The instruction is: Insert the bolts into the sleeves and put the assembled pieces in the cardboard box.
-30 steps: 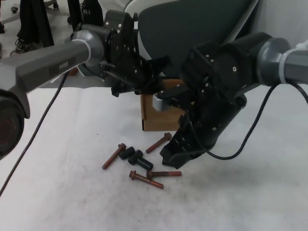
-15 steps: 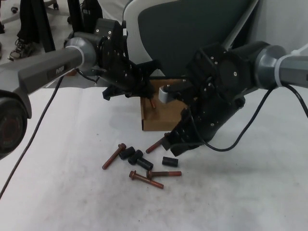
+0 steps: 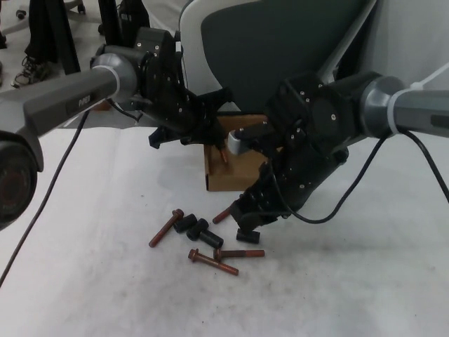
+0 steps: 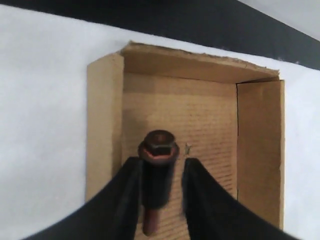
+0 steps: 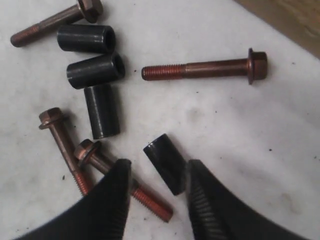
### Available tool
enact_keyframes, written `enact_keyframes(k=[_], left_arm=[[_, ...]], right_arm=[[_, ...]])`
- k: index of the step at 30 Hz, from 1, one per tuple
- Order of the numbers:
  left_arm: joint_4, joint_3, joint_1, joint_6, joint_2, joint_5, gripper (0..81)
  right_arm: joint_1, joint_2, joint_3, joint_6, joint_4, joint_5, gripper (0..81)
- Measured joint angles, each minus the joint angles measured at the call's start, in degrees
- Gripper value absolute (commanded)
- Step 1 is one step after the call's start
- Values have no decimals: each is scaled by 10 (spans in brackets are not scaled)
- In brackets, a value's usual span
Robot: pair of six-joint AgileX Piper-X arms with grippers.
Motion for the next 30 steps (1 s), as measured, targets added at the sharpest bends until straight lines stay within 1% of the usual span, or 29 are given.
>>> enact_keyframes(k=[5,9,11,12,15,17,23,24,28,30], left_arm=[[1,-1,6,-14,0,18,327],[1,-1,17,-51,0,43,328],[1,-1,20,-79,0,67,349],[2,-1,29,-106,0,92,362],[2,-1,39,-150,0,134,416],[2,-1,45,-181,0,163,434],[2,-1,57,-242,0,237,438],[2,-1,60,-249,0,261,438],[11,-1,66,-250,0,295,436],[31,-2,71,-233,0,305,437]], right_arm=[[0,3,-2,2,-14,0,375],[0,15,-2,-8,-16,0,375],[0,17,-2,-18,-16,4,375],[0,17,-2,-32,-16,11,375],[0,17,-2,-81,-16,35,375],[0,17,-2,-110,-21,48,375],[0,17,-2,-147,-46,50,375],[0,17,-2,-149,-48,51,375],[0,18,-2,-152,-50,51,375],[3,18,-2,-152,-49,51,375]])
